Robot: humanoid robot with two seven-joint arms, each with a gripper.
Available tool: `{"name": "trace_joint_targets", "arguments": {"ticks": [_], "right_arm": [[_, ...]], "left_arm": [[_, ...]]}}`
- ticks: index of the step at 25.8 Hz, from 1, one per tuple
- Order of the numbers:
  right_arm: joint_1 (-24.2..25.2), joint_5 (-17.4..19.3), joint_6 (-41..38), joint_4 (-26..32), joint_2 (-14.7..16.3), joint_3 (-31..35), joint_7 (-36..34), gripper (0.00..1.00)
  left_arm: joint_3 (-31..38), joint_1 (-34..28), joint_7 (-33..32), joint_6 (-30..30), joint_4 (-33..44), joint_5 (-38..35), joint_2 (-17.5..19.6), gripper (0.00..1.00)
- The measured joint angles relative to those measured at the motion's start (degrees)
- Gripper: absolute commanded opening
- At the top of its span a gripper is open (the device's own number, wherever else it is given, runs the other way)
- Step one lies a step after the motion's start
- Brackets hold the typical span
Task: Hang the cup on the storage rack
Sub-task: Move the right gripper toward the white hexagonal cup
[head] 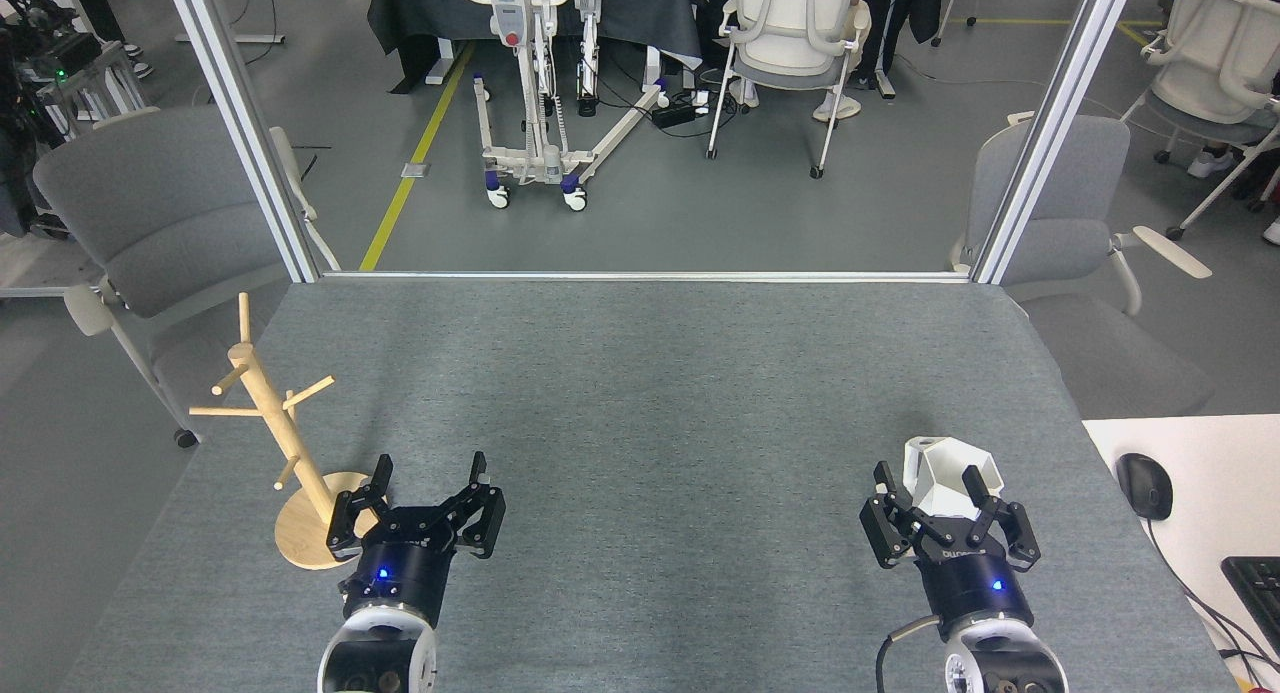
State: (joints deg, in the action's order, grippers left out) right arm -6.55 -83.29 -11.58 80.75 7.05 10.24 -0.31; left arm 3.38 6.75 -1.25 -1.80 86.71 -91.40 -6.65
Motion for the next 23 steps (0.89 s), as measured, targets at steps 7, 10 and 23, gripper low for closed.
{"name": "trace_joint_targets", "arguments": {"ticks": [7,10,23], "right_arm": [[-0.3,0.1,0.1,-0.1,-0.3,0.0,-0.1,1.00],[-0.4,0.1,0.1,-0.1,-0.3,0.0,-0.1,1.00],[0.1,0.3,-0.2,0.1,2.3,1.5,0.0,1.00]], "left_arm": [[0.1,-1.8,3.0,0.0,1.0,0.2,-0.1,1.00],[-1.0,-2.7,3.3,-0.2,2.8,0.3,-0.2,1.00],[-2.7,-3.8,3.6,0.0,3.8,0.3,-0.1,1.00]]}}
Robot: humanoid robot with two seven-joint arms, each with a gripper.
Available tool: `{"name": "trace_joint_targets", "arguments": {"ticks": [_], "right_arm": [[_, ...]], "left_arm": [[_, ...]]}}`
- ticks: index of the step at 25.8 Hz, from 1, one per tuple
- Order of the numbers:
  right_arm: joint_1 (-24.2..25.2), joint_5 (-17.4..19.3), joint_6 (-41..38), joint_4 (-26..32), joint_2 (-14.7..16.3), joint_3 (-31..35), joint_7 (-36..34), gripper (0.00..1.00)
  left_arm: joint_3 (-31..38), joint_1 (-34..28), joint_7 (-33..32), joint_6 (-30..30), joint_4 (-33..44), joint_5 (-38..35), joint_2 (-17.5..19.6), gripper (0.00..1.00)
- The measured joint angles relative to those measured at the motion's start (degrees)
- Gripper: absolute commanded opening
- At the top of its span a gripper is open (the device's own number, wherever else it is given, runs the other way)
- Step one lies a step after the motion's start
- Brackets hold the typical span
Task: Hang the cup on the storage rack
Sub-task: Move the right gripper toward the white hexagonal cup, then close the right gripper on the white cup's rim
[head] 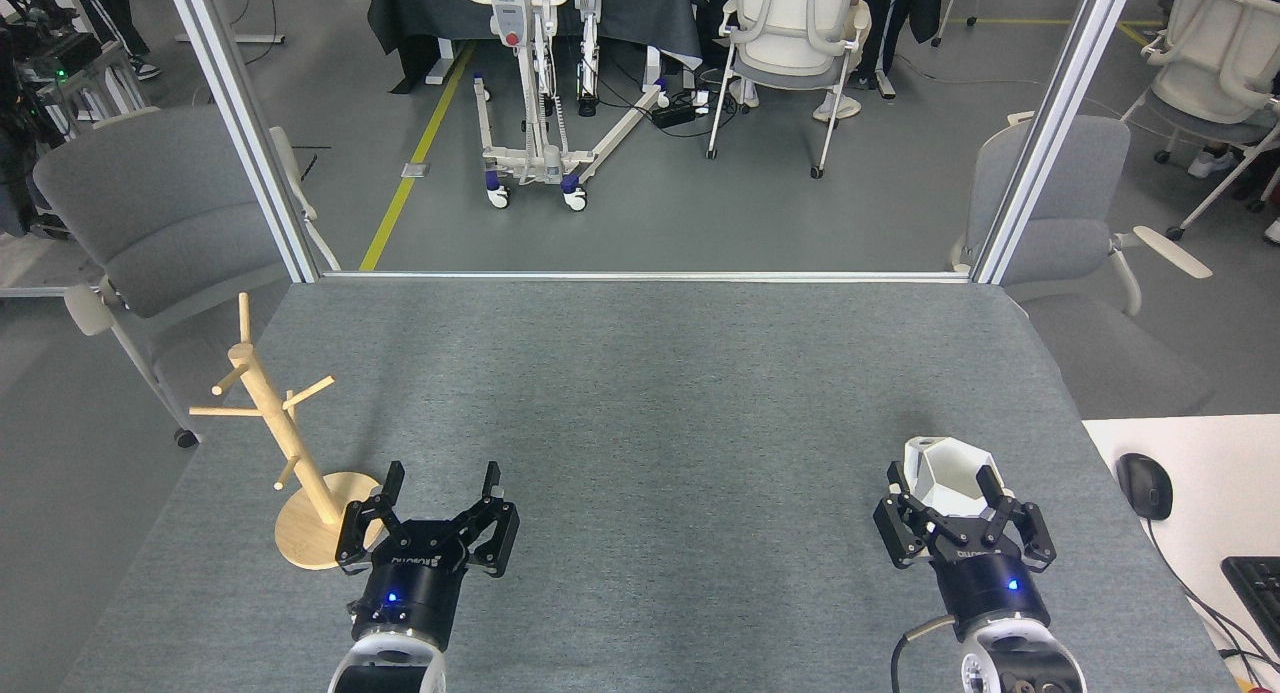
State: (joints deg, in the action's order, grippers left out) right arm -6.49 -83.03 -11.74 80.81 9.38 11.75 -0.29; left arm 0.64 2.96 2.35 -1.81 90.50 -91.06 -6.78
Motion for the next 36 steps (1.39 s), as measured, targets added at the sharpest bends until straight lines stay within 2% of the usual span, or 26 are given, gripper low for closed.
{"name": "trace_joint_targets", "arguments": {"ticks": [5,10,15,21,28,36], "right_arm": [[1.8,0.1,-2.9,-0.8,2.9,3.7,-0.1,1.00],[4.5,0.1,-8.5,-2.3,3.7,8.1,-0.5,1.00],[5.4,-0.4,-8.7,-5.9,4.0,9.1,-0.6,1.00],[3.9,-0.6,-4.5,-9.3,3.9,8.2,-0.8,1.00],[0.6,-2.2,3.2,-12.3,3.5,1.9,-0.6,1.00],[-1.5,-2.8,4.6,-12.7,4.0,-0.5,-0.6,1.00]], "left_arm": [[0.0,-0.1,0.3,0.0,0.1,-0.1,0.0,1.00],[0.0,-0.4,0.5,0.0,0.1,-0.1,0.0,1.00],[0.0,-0.5,0.6,0.0,0.1,-0.1,0.0,1.00],[0.0,-0.5,0.6,-0.1,0.0,-0.1,-0.1,1.00],[0.0,-0.5,0.6,-0.1,-0.1,-0.1,0.0,1.00],[0.0,-0.5,0.7,-0.1,-0.2,-0.1,0.1,1.00]]}}
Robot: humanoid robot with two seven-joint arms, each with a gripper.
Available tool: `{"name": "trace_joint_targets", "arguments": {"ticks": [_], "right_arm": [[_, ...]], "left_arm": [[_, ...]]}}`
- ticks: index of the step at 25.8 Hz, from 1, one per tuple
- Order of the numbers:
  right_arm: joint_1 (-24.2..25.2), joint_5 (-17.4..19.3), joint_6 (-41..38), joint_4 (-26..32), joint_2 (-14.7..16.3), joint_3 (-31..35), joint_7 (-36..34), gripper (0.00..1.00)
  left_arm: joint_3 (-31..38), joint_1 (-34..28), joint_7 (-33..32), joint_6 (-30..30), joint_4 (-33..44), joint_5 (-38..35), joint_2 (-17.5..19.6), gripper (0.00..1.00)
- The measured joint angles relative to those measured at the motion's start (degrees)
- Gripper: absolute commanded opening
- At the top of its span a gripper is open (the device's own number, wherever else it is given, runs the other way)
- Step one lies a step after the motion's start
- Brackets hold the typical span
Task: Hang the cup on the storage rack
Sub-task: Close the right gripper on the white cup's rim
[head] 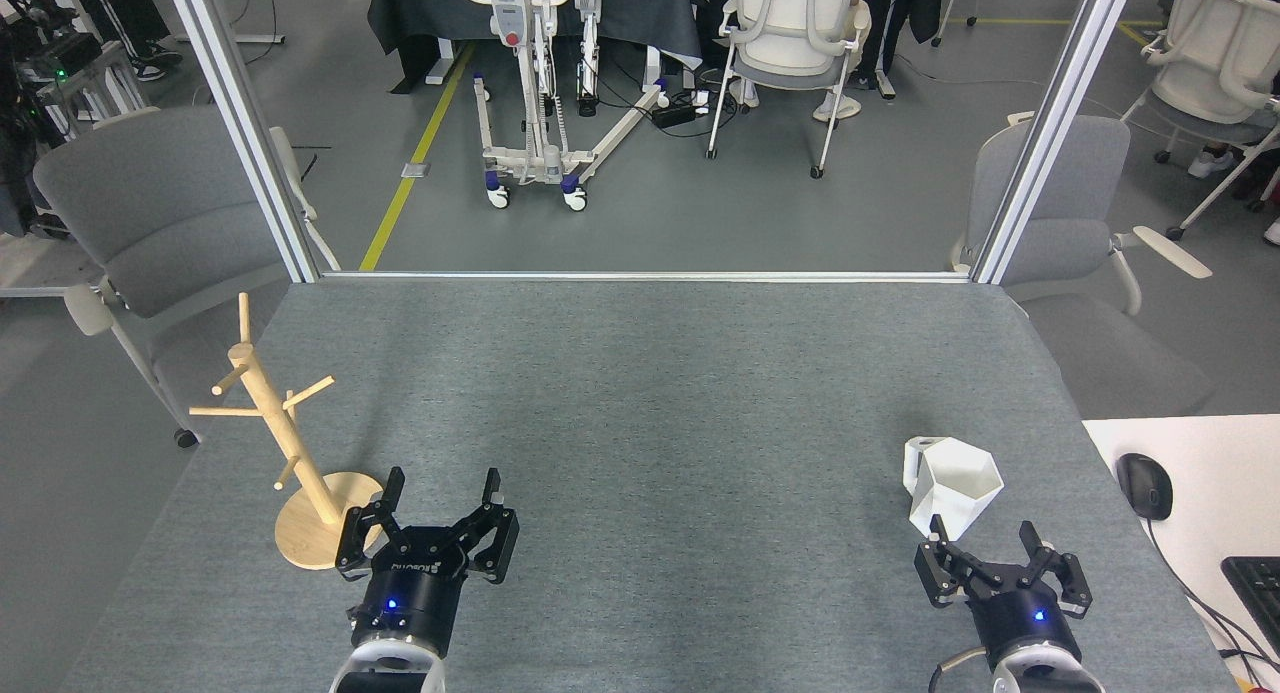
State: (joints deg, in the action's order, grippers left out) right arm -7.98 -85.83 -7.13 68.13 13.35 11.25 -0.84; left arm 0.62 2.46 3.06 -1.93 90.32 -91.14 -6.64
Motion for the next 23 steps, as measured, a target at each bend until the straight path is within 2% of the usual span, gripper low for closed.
{"name": "trace_joint_targets", "arguments": {"ticks": [6,14,23], "right_arm": [[-1.7,-0.1,0.0,-0.5,0.3,-0.7,0.1,1.00],[-5.1,-0.1,-0.2,-4.2,0.9,-0.9,0.1,1.00],[-6.9,-0.4,-0.5,-7.1,1.8,-1.0,-0.1,1.00]], "left_arm": [[0.0,0.0,0.0,0.0,-0.6,0.0,0.0,1.00],[0.0,0.2,0.1,0.0,-0.9,0.0,-0.1,1.00],[0.0,0.6,0.1,-0.1,-2.1,0.0,-0.2,1.00]]}}
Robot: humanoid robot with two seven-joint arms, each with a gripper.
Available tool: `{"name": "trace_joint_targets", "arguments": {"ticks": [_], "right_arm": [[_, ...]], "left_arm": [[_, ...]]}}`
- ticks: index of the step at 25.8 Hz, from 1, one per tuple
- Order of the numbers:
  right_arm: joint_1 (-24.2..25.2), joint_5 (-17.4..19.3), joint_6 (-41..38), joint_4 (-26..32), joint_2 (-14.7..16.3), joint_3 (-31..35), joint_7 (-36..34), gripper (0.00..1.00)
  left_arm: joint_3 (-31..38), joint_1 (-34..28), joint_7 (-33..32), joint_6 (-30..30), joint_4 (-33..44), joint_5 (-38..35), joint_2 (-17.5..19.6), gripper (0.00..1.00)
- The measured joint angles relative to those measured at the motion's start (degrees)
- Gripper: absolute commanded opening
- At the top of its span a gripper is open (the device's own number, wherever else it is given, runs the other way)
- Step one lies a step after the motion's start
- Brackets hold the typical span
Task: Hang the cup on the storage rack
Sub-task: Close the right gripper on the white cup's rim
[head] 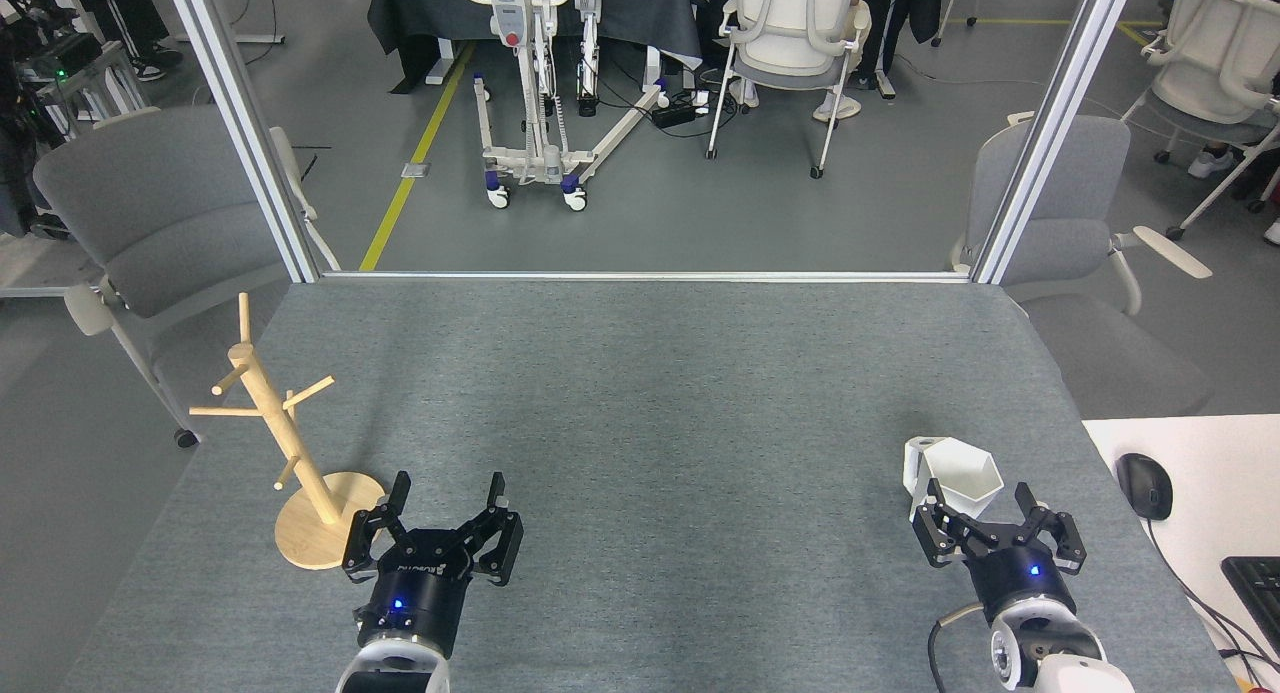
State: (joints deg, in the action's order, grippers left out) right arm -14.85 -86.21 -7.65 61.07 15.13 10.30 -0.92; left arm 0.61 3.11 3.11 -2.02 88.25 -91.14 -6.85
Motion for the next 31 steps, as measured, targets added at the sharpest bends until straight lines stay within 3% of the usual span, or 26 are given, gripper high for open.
{"name": "trace_joint_targets", "arguments": {"ticks": [31], "right_arm": [[-5.8,-1.1,0.1,-8.4,-0.2,-1.1,-1.8,1.00]], "left_arm": [[0.0,0.5,0.1,0.0,-1.1,0.0,-0.1,1.00]]}}
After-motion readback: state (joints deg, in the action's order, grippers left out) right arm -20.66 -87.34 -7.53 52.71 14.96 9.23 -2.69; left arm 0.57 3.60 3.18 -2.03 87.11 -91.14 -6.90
